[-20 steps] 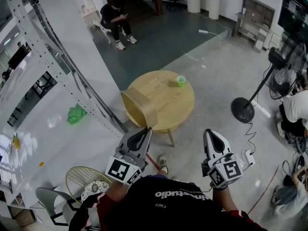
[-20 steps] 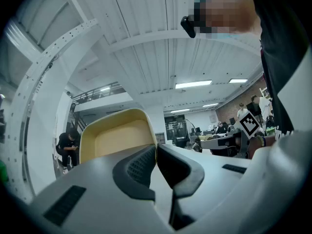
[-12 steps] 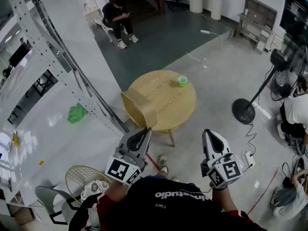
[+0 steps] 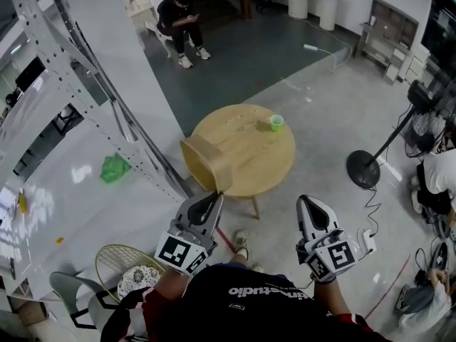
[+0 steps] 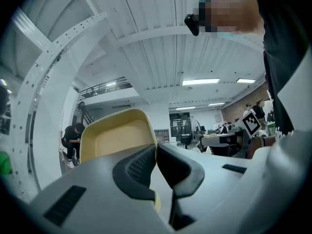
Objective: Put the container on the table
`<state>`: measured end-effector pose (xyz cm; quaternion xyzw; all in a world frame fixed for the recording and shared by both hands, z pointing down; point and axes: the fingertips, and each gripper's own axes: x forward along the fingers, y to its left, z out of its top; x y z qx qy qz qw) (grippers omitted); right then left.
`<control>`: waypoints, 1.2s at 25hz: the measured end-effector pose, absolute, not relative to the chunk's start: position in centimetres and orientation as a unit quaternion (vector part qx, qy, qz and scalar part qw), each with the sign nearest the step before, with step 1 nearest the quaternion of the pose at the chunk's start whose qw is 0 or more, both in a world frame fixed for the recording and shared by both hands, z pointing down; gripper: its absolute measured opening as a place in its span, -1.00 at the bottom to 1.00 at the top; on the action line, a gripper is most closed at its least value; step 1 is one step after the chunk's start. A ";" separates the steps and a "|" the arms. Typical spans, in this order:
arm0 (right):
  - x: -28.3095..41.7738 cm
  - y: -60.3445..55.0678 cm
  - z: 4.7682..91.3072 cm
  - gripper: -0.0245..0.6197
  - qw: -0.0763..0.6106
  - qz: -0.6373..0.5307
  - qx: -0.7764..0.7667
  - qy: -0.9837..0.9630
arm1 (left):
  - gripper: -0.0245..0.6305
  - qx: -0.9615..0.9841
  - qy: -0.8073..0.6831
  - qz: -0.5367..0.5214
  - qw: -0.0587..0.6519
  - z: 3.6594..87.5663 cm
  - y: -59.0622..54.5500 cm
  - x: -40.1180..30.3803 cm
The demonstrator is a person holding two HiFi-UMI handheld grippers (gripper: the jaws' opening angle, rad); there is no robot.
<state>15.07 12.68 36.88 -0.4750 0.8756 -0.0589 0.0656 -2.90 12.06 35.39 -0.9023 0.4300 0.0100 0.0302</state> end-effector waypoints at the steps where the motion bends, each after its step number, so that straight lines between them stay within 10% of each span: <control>1: 15.0 12.2 37.0 -0.88 0.069 -0.066 -0.473 0.876 | -0.83 -0.902 0.431 0.009 0.028 35.5 11.6 -3.0; 30: 3.7 -12.0 34.7 -0.88 0.053 -0.067 -0.469 0.879 | -0.83 -0.909 0.417 0.016 -0.012 38.4 -12.4 -12.5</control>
